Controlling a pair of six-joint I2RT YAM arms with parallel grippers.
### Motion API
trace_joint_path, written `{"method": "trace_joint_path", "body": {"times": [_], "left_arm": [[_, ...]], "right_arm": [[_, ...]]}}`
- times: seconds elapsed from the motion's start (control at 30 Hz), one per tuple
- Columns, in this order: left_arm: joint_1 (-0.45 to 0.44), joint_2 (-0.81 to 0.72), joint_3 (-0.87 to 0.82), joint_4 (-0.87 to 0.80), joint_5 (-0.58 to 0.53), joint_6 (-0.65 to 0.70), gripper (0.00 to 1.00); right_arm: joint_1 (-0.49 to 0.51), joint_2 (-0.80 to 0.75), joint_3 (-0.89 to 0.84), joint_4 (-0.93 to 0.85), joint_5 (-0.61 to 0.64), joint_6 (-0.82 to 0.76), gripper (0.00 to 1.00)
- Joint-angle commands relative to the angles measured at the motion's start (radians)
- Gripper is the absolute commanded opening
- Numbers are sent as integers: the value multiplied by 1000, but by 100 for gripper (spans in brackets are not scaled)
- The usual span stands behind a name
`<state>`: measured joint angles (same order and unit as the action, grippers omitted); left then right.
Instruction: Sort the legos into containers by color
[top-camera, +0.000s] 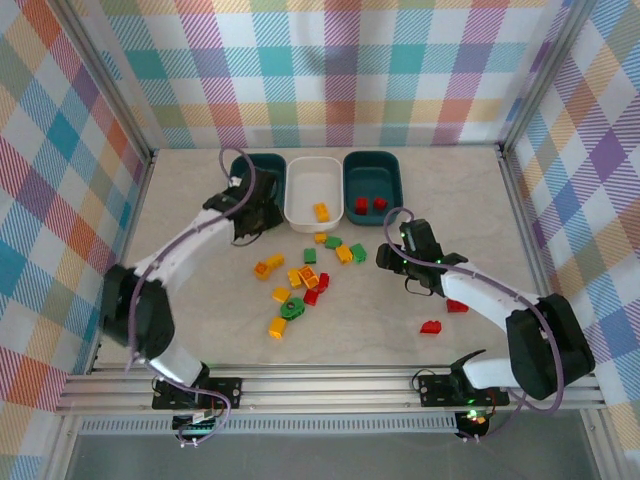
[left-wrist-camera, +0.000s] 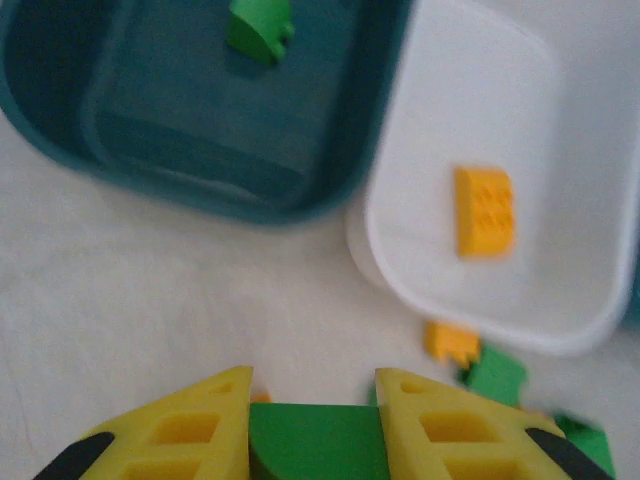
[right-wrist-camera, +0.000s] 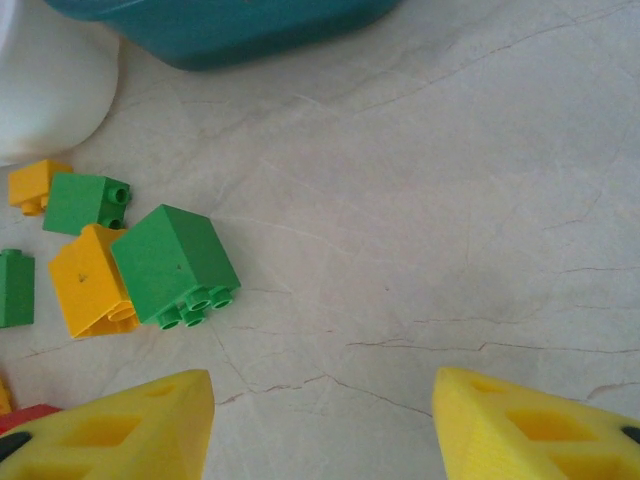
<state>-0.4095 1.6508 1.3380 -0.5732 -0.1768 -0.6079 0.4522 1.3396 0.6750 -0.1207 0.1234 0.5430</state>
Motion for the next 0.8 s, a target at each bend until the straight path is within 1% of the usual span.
{"method": "trace_joint_path", "body": {"times": [0.0, 0.07, 0.17, 0.27, 0.33, 0.4, 0.47, 0.53, 0.6, 0.67, 0.7, 0.73, 0.77], "left_arm": [[89, 163, 96, -17, 56, 30, 29], [122, 246, 176, -15, 95, 36, 29], [157, 360, 307, -42, 107, 35, 29], [182, 446, 428, -76, 117, 41, 29], [193, 488, 479, -75, 159, 35, 29], [196, 520, 524, -98, 175, 27, 30], [196, 530, 532, -87, 195, 27, 31], [196, 537, 548, -98, 195, 27, 33], [195, 534, 552, -106, 195, 27, 40], [196, 523, 543, -104, 204, 25, 50], [196, 515, 533, -101, 207, 26, 57], [196, 503, 521, -97, 209, 28, 67], [196, 492, 508, -90, 212, 32, 73]], "right_arm": [[3, 7, -1, 19, 9, 17, 61], [3, 3, -3, 21, 6, 15, 61], [4, 0, -5, 18, 3, 8, 61], [21, -8, -5, 37, -38, -18, 62], [68, -11, 3, 45, -40, -54, 64], [102, -7, 14, 44, -20, -76, 64], [111, 2, 25, 41, -15, -81, 64], [116, 7, 32, 36, -17, -86, 64], [124, 7, 38, 35, -17, -94, 64], [131, 13, 50, 32, -19, -96, 64], [138, 18, 60, 26, -20, -101, 65], [149, 28, 75, 19, -21, -106, 65], [162, 37, 91, 8, -19, -113, 65]]}}
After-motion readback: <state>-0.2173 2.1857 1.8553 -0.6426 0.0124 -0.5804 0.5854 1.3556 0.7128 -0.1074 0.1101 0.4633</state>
